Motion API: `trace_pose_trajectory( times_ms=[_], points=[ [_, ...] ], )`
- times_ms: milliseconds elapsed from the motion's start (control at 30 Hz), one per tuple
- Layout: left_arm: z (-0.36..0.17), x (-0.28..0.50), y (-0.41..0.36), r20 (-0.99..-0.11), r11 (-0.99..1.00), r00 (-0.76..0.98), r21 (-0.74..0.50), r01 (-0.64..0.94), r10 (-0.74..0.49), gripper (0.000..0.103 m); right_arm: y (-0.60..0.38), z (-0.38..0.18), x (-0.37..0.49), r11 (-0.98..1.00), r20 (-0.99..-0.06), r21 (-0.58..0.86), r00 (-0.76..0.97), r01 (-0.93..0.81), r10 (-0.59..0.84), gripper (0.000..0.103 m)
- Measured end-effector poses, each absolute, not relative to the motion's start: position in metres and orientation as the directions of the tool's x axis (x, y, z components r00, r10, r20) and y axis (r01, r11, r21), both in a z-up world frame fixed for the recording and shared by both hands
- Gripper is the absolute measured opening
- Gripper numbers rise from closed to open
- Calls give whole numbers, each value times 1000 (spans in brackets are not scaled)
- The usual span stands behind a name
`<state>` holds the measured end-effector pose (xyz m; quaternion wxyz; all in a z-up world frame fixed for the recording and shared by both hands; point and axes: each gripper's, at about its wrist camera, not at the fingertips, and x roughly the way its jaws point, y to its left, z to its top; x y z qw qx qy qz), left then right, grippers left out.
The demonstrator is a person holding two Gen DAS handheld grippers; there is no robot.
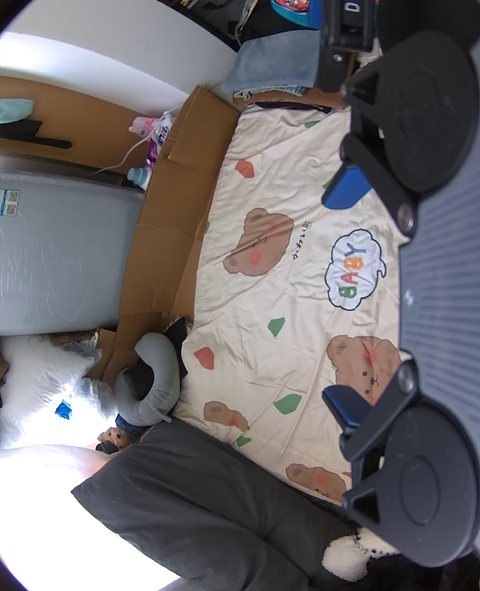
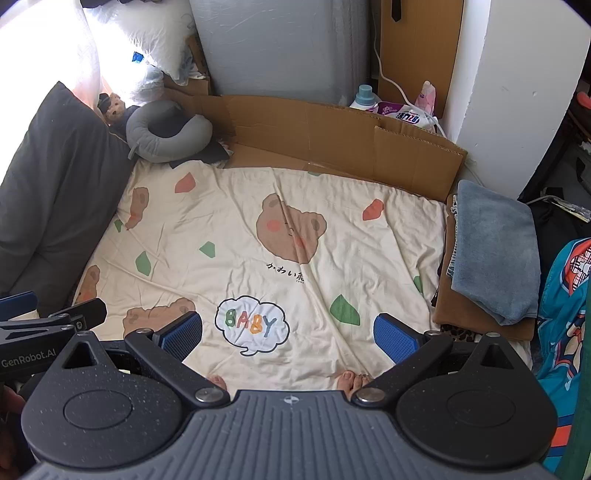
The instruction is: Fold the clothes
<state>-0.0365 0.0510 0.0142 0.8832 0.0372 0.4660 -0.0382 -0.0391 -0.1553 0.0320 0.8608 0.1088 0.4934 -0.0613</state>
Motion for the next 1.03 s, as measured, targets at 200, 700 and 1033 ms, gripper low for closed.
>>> trace_pose_trajectory(
  times_ms=[200, 700, 1033],
  points=[
    [14, -36, 52, -826, 994, 563, 29, 104, -34, 102, -153, 32, -39, 968, -864, 126, 504, 217, 0, 102],
    [13, -38, 50, -823, 993, 567, 47, 105, -21, 98, -155, 31, -40, 968, -863, 135, 505, 213, 9, 102],
    [13, -34, 50, -830, 993, 557, 51, 110, -19, 98, -154, 31, -37, 968, -866, 135, 501, 211, 12, 102]
  ],
)
